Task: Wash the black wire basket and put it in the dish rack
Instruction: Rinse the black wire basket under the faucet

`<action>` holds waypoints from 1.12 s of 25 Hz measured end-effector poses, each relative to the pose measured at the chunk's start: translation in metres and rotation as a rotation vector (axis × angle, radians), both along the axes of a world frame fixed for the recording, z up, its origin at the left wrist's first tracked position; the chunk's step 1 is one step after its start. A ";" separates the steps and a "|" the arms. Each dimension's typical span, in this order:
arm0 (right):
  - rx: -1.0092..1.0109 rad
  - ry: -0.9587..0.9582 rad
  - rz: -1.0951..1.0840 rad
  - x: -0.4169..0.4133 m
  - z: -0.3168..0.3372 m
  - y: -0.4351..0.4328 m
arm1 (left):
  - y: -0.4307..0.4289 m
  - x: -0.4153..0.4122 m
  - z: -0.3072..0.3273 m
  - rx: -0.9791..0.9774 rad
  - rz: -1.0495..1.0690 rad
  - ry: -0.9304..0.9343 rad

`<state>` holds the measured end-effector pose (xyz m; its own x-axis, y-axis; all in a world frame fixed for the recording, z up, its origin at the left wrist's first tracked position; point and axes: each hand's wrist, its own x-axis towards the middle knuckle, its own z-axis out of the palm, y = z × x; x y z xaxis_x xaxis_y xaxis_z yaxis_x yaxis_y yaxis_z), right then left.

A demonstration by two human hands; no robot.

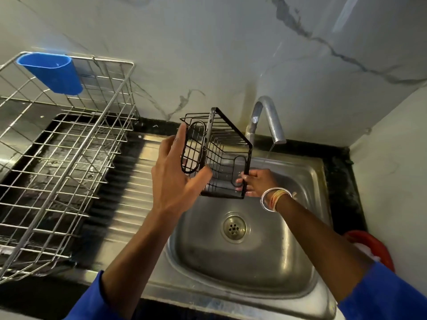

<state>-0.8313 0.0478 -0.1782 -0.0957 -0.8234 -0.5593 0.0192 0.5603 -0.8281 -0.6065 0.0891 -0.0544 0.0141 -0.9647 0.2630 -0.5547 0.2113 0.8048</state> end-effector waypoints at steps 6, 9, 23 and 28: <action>-0.176 -0.068 -0.248 -0.022 0.018 -0.035 | 0.004 0.000 -0.003 -0.111 -0.074 0.011; -0.234 -0.003 -0.232 -0.016 0.003 -0.019 | 0.009 -0.011 -0.006 -0.158 -0.013 0.090; -0.139 -0.261 -0.276 -0.039 0.007 -0.007 | 0.032 -0.028 -0.036 0.054 0.066 0.424; -0.167 -0.356 -0.381 -0.028 0.026 -0.021 | 0.042 -0.033 -0.056 0.160 0.240 0.714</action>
